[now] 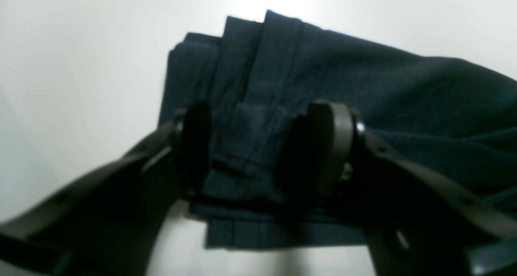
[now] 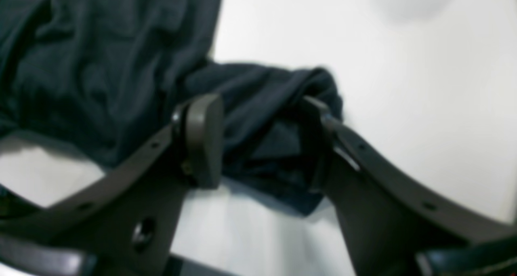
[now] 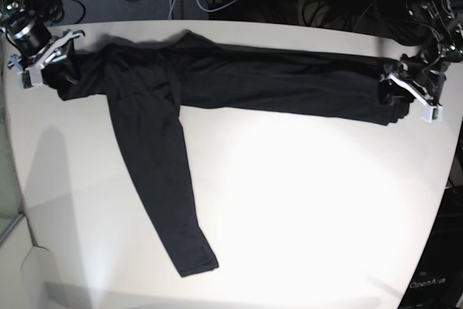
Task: Fold the T-shirt properly
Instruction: 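Open the right gripper and move it down to the trailing sleeve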
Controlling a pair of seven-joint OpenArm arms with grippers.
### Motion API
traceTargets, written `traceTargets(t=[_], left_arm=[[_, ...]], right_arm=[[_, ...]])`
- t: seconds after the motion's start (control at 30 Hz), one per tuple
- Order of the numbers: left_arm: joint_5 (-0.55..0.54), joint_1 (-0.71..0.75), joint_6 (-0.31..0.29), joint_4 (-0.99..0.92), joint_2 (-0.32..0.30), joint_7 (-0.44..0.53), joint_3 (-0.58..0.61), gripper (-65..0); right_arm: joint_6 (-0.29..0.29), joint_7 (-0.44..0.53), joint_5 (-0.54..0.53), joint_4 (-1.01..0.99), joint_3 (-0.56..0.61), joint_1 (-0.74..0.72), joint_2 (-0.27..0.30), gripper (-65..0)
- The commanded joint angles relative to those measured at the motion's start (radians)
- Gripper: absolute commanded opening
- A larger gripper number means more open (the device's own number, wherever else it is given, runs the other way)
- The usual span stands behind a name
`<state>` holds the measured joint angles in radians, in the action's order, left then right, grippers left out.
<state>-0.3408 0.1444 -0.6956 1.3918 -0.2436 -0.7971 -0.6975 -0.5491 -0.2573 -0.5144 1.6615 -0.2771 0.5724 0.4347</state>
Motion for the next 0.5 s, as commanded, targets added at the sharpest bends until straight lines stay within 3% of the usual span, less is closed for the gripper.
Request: traceTargets(t=[0.0,0.13,0.23,0.37,0.47], left_arm=[[-0.014,-0.010,-0.003,0.019,-0.013,0.018,-0.008,-28.8],[-0.014,-0.010,-0.003,0.019,-0.013,0.018,-0.008,-28.7],[-0.016,-0.010,-0.003,0.019,-0.013,0.018,-0.008,-28.7],[-0.016,-0.010,-0.003,0.019,-0.012,0.018,-0.008,-28.7],[-0.016,-0.010,-0.003,0.019,-0.006,0.018,-0.008,-28.7]], right_arm=[[0.001,0.023,-0.014,0.022,-0.020,-0.009,0.017,-34.4],[0.001,-0.010,-0.013,0.026,-0.012,-0.082,0.028,-33.5],[-0.006,-0.127,-0.013,0.022,0.017,-0.194,0.037,-33.4],[-0.116,-0.299,-0.013,-0.011,0.066,-0.384,0.034,-33.4],[-0.137,-0.363,-0.013,-0.103,0.120,-0.529,0.031,-33.4]])
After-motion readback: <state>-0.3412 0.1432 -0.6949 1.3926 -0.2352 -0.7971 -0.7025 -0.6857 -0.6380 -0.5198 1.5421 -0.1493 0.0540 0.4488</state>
